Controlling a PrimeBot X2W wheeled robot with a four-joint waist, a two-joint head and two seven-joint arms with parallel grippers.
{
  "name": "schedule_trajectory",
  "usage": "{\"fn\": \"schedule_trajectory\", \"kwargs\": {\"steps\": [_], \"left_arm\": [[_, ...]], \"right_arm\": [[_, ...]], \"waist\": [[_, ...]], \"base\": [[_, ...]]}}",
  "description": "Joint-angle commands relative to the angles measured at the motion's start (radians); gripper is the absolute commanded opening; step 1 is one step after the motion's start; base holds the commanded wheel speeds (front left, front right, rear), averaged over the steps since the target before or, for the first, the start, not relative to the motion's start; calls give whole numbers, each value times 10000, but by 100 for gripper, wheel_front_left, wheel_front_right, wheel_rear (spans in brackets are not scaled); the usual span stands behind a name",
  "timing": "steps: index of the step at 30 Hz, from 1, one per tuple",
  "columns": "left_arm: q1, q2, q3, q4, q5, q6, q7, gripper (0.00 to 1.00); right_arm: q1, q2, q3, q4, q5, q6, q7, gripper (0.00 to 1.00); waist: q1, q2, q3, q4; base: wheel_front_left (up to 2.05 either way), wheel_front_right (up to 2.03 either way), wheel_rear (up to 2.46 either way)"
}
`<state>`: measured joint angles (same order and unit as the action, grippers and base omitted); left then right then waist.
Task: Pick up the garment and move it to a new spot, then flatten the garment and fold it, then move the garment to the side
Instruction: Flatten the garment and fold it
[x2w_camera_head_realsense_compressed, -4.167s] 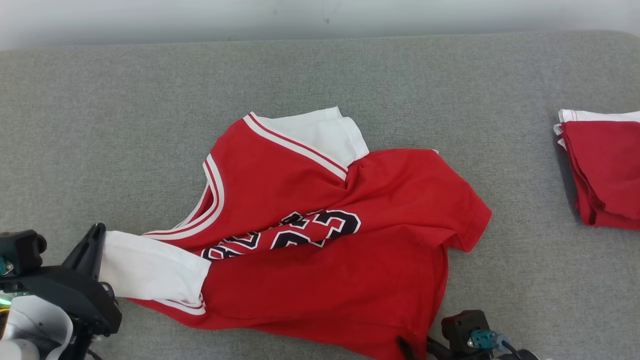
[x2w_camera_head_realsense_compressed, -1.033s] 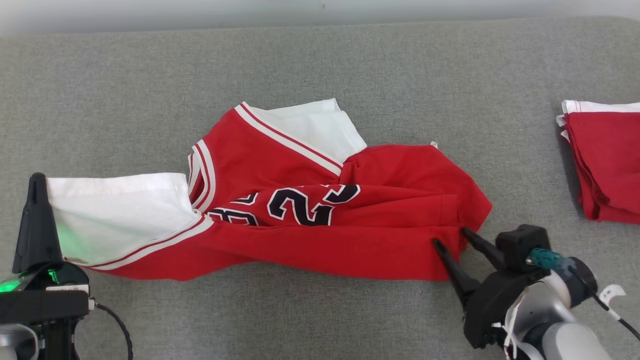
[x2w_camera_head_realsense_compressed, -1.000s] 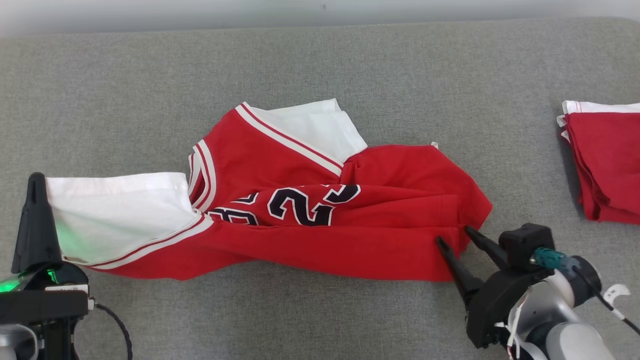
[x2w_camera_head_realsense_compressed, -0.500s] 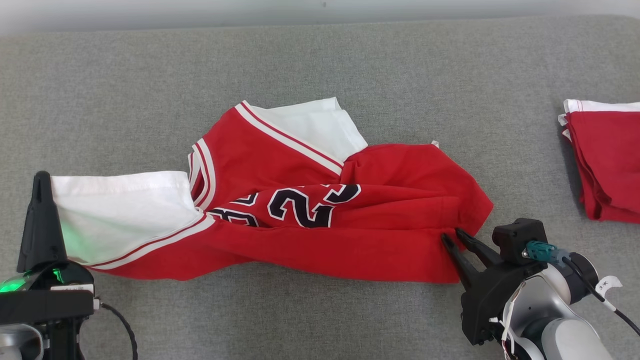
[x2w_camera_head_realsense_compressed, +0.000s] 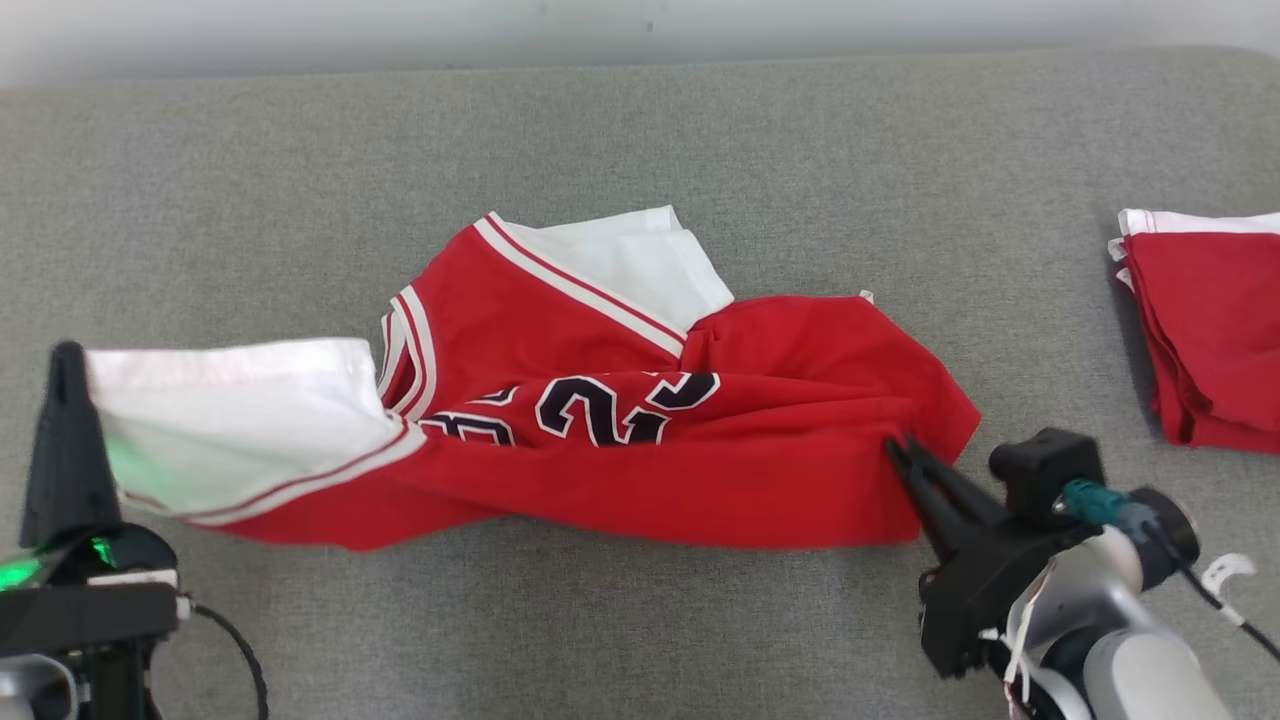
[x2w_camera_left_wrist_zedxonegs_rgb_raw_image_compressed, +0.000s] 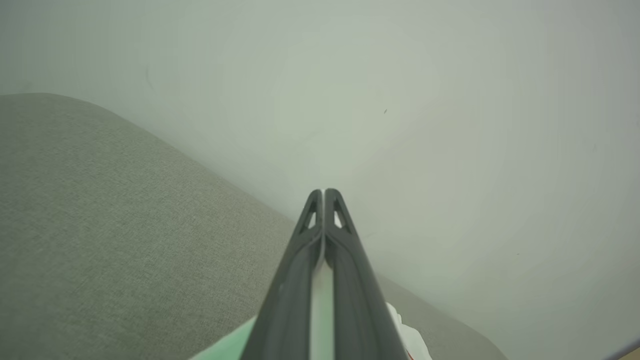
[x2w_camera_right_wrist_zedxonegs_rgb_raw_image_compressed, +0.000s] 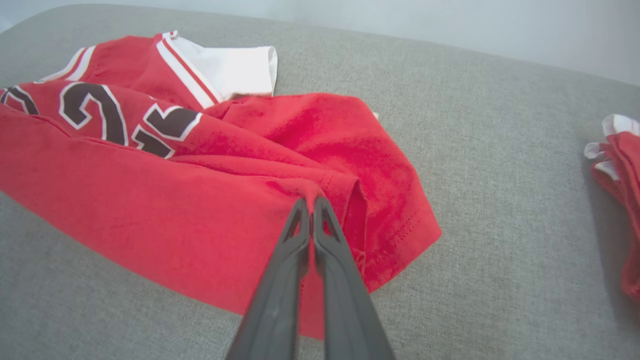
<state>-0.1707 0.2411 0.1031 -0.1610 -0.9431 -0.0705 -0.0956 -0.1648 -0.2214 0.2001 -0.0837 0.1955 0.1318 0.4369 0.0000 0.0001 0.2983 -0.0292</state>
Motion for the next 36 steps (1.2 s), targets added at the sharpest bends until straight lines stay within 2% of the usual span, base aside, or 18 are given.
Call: {"fn": "schedule_trajectory", "kwargs": {"steps": [1, 4, 9, 12, 14, 17, 19, 22, 23, 25, 30, 33, 36], "left_arm": [[-87, -8, 61, -120, -79, -40, -92, 0], [-422, 35, 163, -332, -285, -95, -38, 0], [-1847, 361, 203, -672, -833, 98, 525, 0], [-3303, 543, 142, -605, -1065, 359, 938, 0], [-4946, 789, -34, -142, -1199, 633, 1410, 0], [-6918, 1084, -200, 576, -969, 1073, 1757, 0], [-8232, 1467, -447, 1142, -542, 1193, 1948, 0], [-9703, 1926, -1200, 1980, 241, 853, 2131, 0], [-10654, 2229, -1603, 2390, 790, 576, 2169, 0], [-11545, 2490, -1845, 2725, 1372, 361, 1892, 0], [-13424, 2473, -2096, 3195, 2454, 1, 310, 0], [-14605, 2411, -2261, 3357, 2600, -358, -685, 0], [-15534, 2274, -2590, 3144, 2559, -540, -1367, 0]], "right_arm": [[-173, -33, -37, -116, 22, -25, -165, 0], [-522, -198, 8, -552, 178, -25, -612, 0], [-2289, -1122, 681, -760, 600, -25, -824, 0], [-3939, -1702, 1298, -323, 1450, -25, -685, 0], [-5908, -2154, 1866, 401, 2014, -25, -707, 0], [-7995, -2475, 2368, 1361, 2233, -25, -957, 0], [-9393, -2701, 2703, 2070, 2005, -25, -1267, 0], [-11004, -2495, 2605, 3255, 1712, -25, -2166, 0], [-11958, -2368, 2464, 4024, 1399, -25, -2848, 0], [-12743, -2177, 2142, 4634, 1025, -25, -3552, 0], [-14215, -1526, 859, 5901, -148, -25, -5142, 0], [-14805, -1063, -139, 6363, -980, -25, -6056, 0], [-15075, -739, -876, 6570, -1824, -25, -6604, 0]], "waist": [[0, -1, -43, -21], [0, -1, -75, -58], [0, -1, 345, -224], [0, -1, 870, -306], [0, -1, 1632, -446], [0, -1, 2590, -582], [0, -1, 3156, -702], [0, -1, 3596, -885], [0, -1, 3727, -994], [0, -1, 3785, -1106], [0, -1, 3774, -1367], [0, -1, 3730, -1472], [0, -1, 3760, -1494]], "base": [[0, 0, 0], [0, 0, 0], [0, 0, 0], [0, 0, 0], [0, 0, 0], [0, 0, 0], [0, 0, 0], [0, 0, 0], [0, 0, 0], [0, 0, 0], [0, 0, 0], [0, 0, 0], [0, 0, 0]]}}
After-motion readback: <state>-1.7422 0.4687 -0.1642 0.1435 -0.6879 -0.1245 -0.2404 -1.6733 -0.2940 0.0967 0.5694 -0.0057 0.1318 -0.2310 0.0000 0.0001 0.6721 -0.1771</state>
